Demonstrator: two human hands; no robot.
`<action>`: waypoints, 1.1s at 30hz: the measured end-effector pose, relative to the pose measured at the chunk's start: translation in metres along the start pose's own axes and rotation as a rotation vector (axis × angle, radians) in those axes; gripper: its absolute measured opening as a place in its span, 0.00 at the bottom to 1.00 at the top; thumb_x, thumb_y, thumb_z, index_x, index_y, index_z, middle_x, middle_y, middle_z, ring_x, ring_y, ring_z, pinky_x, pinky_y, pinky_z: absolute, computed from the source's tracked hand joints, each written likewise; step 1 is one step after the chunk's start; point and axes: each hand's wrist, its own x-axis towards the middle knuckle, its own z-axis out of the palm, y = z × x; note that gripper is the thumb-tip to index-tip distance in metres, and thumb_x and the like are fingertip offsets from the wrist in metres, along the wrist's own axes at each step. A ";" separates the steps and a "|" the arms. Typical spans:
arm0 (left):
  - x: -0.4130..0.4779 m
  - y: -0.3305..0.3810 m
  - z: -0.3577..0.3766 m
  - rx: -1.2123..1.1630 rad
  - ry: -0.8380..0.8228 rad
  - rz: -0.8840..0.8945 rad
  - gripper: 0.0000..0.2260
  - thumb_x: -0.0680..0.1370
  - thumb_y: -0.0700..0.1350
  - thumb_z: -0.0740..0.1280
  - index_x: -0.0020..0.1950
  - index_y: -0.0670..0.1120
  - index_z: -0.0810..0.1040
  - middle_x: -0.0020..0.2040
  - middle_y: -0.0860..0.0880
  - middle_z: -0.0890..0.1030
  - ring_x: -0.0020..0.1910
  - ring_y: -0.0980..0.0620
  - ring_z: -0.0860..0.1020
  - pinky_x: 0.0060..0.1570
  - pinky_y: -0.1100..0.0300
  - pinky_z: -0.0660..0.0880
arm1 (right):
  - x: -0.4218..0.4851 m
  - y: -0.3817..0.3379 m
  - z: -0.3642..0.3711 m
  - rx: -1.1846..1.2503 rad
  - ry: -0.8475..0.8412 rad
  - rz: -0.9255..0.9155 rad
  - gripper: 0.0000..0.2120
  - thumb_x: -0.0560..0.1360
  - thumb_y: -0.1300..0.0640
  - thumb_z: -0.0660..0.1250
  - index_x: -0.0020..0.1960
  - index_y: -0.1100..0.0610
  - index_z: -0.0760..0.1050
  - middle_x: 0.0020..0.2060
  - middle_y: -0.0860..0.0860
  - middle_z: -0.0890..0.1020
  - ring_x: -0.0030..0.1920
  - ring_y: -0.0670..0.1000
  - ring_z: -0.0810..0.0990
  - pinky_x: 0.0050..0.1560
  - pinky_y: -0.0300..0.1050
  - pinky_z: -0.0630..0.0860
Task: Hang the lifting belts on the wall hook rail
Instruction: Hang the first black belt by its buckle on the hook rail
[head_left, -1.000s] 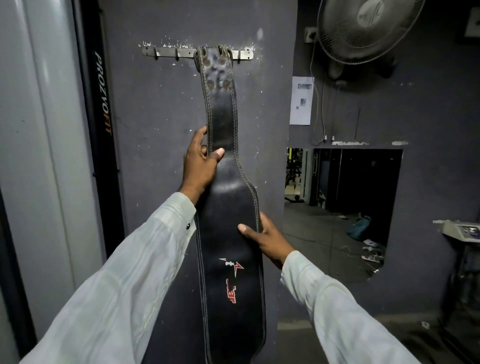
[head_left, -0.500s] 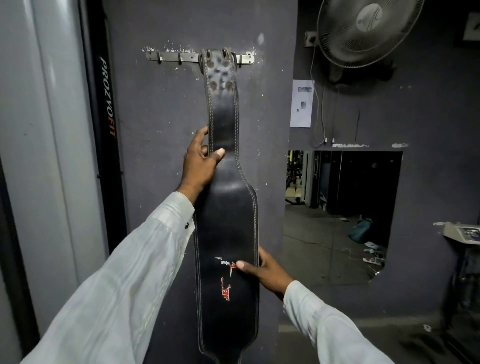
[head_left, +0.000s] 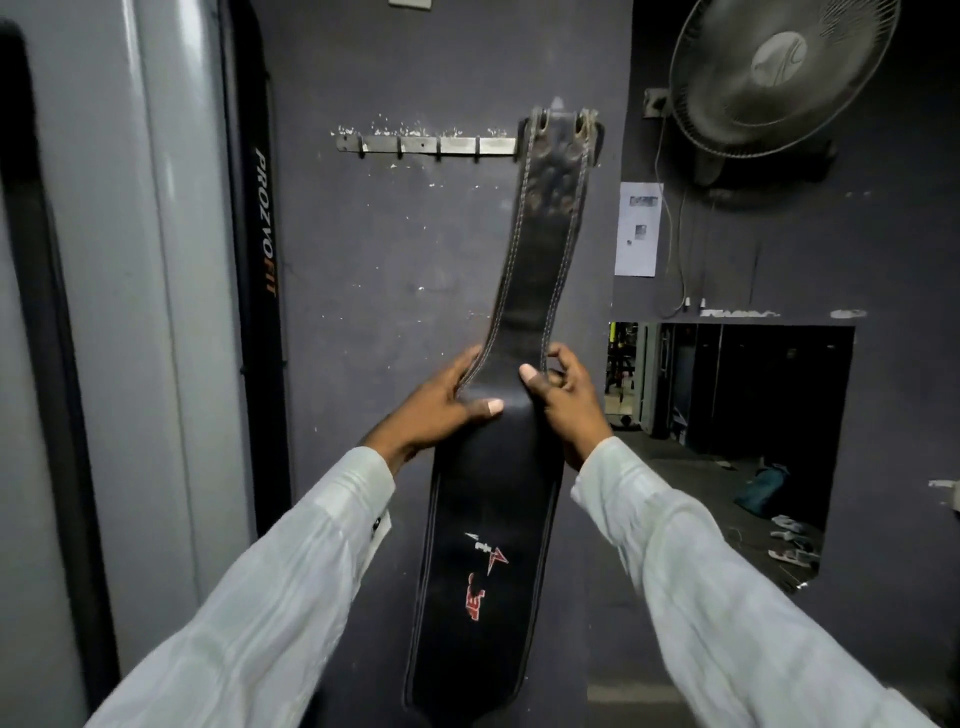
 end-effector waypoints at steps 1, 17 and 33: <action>-0.010 -0.004 -0.002 -0.124 -0.040 -0.030 0.31 0.75 0.38 0.73 0.75 0.53 0.65 0.69 0.53 0.75 0.66 0.55 0.76 0.68 0.61 0.71 | 0.005 -0.004 0.002 -0.005 0.006 -0.008 0.08 0.78 0.63 0.67 0.54 0.52 0.73 0.43 0.60 0.81 0.42 0.56 0.80 0.45 0.47 0.77; -0.064 -0.056 0.009 -0.291 0.186 -0.142 0.31 0.73 0.34 0.73 0.73 0.50 0.68 0.65 0.51 0.80 0.64 0.54 0.79 0.66 0.49 0.75 | 0.014 0.003 0.029 -0.042 0.058 0.020 0.11 0.77 0.65 0.67 0.47 0.50 0.71 0.20 0.39 0.72 0.22 0.37 0.66 0.29 0.30 0.66; -0.100 -0.085 0.038 -0.277 0.120 -0.230 0.24 0.76 0.35 0.70 0.66 0.57 0.70 0.61 0.58 0.80 0.61 0.61 0.79 0.63 0.61 0.76 | 0.020 -0.010 0.024 -0.046 0.100 -0.032 0.09 0.76 0.62 0.70 0.48 0.49 0.74 0.29 0.44 0.76 0.33 0.44 0.72 0.43 0.39 0.71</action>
